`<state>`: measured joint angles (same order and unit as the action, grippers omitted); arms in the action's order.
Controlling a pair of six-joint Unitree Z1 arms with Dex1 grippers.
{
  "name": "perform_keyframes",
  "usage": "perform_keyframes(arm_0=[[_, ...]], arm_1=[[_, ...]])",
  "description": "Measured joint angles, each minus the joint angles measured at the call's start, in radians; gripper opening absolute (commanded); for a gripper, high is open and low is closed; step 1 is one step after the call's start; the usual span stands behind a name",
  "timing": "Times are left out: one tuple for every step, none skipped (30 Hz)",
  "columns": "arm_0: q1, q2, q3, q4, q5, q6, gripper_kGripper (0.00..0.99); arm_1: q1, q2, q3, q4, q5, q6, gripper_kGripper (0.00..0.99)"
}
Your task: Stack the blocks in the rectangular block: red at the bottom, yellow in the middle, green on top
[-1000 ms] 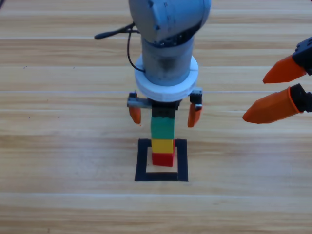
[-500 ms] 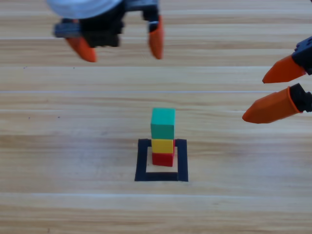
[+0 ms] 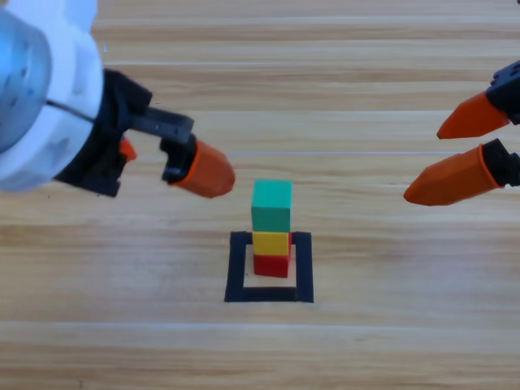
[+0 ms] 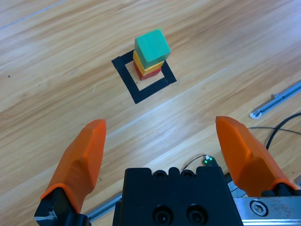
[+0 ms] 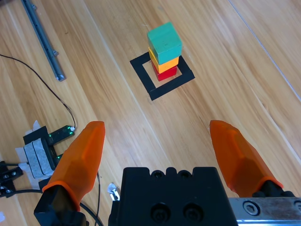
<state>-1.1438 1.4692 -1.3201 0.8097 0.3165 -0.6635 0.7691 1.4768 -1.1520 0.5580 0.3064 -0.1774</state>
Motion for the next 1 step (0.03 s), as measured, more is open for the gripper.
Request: perform_keyframes(arm_0=[[-0.003,-0.010,0.013,-0.007,0.000,0.001,0.990]], arm_1=[[0.000,0.000,0.000,0.000,0.000,0.000,0.982]])
